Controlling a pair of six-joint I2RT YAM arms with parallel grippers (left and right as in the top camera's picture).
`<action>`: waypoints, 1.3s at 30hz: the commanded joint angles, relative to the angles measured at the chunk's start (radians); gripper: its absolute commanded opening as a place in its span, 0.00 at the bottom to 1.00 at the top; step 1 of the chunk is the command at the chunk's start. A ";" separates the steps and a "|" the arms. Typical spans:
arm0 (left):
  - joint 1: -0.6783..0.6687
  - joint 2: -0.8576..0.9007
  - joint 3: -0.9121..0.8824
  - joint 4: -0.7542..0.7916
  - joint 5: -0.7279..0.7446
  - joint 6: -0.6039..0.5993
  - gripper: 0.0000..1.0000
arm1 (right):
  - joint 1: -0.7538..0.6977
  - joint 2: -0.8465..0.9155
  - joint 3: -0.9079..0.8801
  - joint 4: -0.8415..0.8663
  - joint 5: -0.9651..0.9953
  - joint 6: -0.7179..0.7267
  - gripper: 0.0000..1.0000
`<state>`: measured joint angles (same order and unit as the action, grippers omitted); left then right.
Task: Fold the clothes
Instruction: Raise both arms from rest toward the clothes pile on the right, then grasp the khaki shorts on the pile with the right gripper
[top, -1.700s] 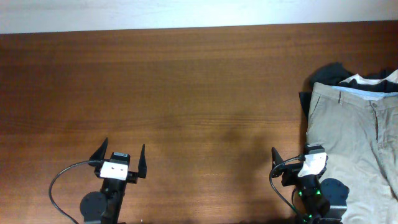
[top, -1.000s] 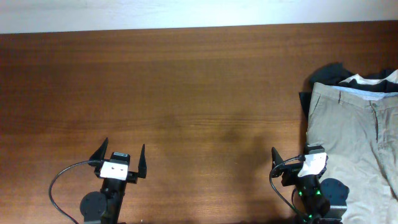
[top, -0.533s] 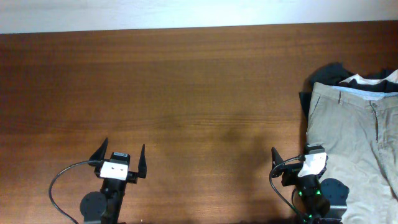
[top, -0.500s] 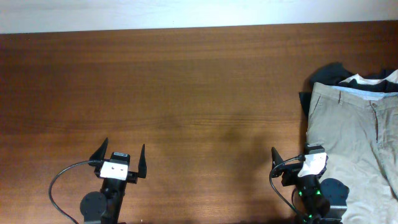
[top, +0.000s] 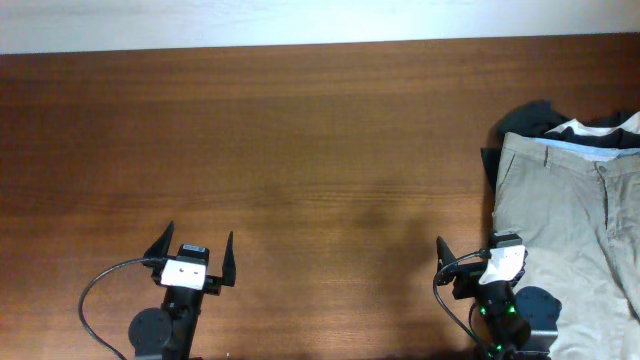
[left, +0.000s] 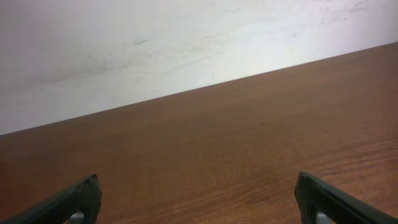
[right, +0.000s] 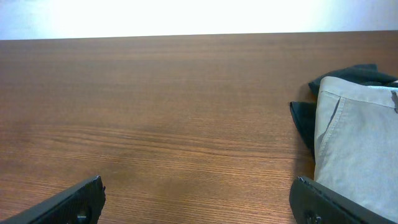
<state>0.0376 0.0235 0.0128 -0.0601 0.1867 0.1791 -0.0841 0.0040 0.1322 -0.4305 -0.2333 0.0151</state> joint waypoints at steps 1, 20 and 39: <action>-0.005 0.000 -0.003 -0.005 0.000 0.009 0.99 | 0.004 0.000 -0.007 0.001 -0.002 -0.001 0.99; -0.005 0.000 -0.003 -0.005 0.001 0.009 0.99 | 0.005 0.000 -0.007 0.001 -0.002 0.000 0.98; -0.004 1.141 1.039 -0.534 0.244 -0.010 0.99 | 0.005 1.116 1.029 -0.483 -0.078 0.045 0.99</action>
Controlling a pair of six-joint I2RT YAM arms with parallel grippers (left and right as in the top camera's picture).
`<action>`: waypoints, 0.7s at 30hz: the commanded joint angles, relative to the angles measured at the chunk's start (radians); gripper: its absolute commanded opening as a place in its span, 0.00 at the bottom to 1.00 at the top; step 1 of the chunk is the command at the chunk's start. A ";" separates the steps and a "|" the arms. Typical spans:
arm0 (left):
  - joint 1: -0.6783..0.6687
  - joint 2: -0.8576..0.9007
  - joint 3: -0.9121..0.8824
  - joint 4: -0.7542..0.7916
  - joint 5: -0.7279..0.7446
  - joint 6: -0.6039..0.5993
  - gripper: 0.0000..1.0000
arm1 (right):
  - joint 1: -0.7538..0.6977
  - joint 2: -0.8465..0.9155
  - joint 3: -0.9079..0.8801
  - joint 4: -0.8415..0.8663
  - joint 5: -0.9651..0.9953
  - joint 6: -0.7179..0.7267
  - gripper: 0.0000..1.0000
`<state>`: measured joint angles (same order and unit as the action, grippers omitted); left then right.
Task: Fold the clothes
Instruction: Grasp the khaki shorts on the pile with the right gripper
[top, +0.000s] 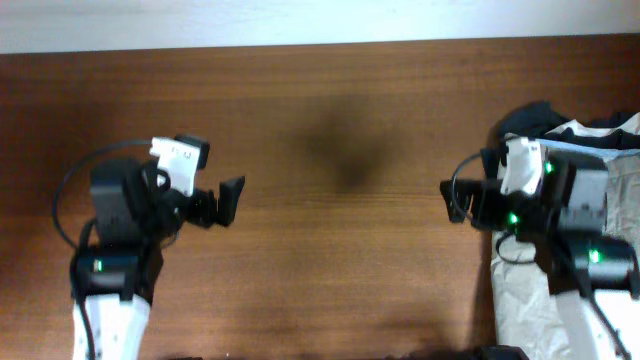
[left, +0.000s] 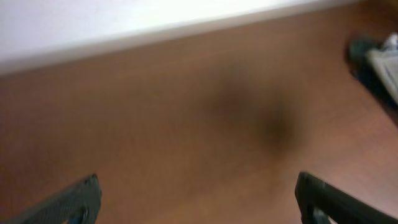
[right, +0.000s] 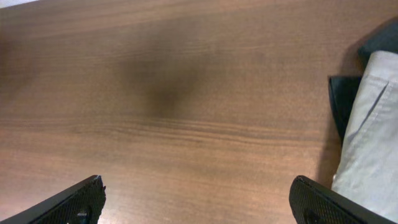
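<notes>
A pair of khaki trousers (top: 525, 300) lies at the table's right edge, on top of a dark garment (top: 528, 118) and a white one (top: 585, 128). In the right wrist view the trousers (right: 373, 137) and the dark garment (right: 343, 102) show at the right. My right gripper (top: 457, 200) hovers open just left of the pile, its arm above the trousers, nothing between the fingers (right: 68, 200). My left gripper (top: 226, 200) is open over bare table at the left, pointing right. Its view is blurred, with the pile (left: 379, 59) far off.
The brown wooden table (top: 340, 250) stretches between the two arms, with a soft shadow (top: 345, 140) at its middle back. A white wall (top: 300, 20) runs along the far edge. The pile overhangs the picture's right side.
Both arms were low at the table's near edge; now both are raised and further in. The left gripper points right toward the pile, and the right stands beside the trousers' waist. Both remain open.
</notes>
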<state>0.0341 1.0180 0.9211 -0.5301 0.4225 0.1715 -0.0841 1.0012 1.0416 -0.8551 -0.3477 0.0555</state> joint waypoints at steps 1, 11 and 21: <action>-0.002 0.205 0.146 -0.056 0.015 -0.001 0.99 | 0.004 0.195 0.151 -0.073 0.018 0.005 0.99; -0.065 0.351 0.147 -0.092 0.019 -0.021 0.99 | -0.194 0.747 0.212 0.116 0.335 0.103 0.79; -0.066 0.357 0.146 -0.069 0.018 -0.021 0.99 | -0.198 0.919 0.211 0.129 0.626 0.148 0.43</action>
<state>-0.0288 1.3674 1.0512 -0.6029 0.4446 0.1593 -0.2760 1.9034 1.2400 -0.7139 0.1658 0.1749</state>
